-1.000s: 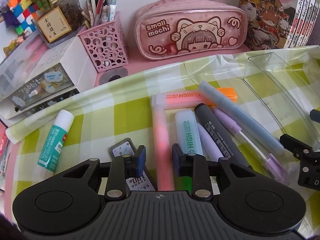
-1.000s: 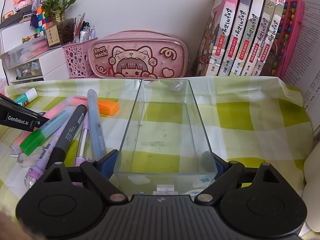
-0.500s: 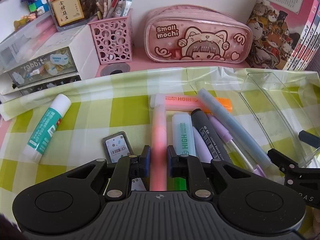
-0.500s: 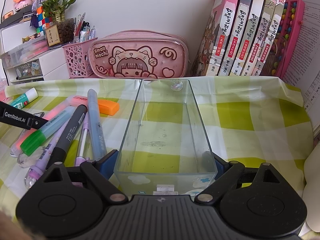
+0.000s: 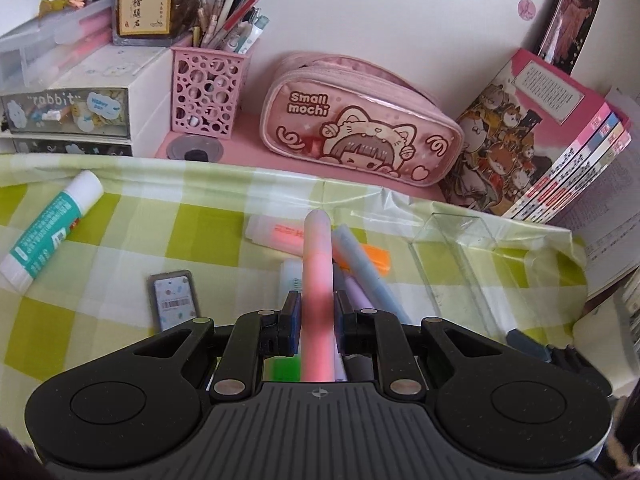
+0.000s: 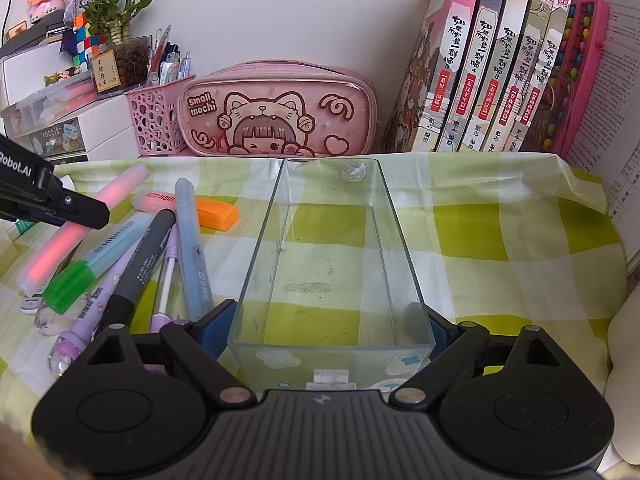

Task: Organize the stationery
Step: 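Lift the pink highlighter with the left gripper toward the clear box, then lower the pink highlighter into the clear box and open the left gripper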

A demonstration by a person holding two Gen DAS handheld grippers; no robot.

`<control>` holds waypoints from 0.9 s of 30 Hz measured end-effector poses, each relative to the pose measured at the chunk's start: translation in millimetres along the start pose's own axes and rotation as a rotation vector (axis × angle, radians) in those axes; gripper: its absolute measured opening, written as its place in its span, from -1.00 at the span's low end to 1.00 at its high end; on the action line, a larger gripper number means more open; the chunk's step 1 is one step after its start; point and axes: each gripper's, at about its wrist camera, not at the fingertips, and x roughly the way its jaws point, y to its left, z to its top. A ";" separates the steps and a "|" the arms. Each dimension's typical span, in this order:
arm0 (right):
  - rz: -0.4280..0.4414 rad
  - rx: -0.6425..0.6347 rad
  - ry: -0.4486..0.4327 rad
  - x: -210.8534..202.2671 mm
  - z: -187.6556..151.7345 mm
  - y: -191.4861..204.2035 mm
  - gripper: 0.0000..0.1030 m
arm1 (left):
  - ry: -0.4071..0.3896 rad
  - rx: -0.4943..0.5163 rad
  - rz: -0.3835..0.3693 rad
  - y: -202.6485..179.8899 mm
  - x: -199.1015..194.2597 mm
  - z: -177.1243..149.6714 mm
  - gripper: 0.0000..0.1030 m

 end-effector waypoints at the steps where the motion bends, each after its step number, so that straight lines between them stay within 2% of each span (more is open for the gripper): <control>1: 0.000 0.000 0.000 0.0 0.0 0.0 0.75 | 0.003 -0.018 -0.022 -1.0 0.7 1.0 -0.72; 11: 0.000 0.000 0.000 -0.1 0.2 0.2 0.75 | 0.066 -0.157 -0.266 -23.1 17.4 16.3 -0.72; 18: 0.001 0.000 0.000 -0.1 0.3 0.2 0.75 | 0.111 -0.233 -0.366 -43.5 33.9 30.2 -0.72; 22: 0.001 0.000 0.000 -0.1 0.3 0.5 0.75 | 0.181 -0.281 -0.416 -56.4 53.8 31.4 -0.72; 27: 0.001 0.000 0.000 0.0 0.4 0.3 0.75 | 0.249 -0.367 -0.436 -60.3 73.2 29.0 -0.72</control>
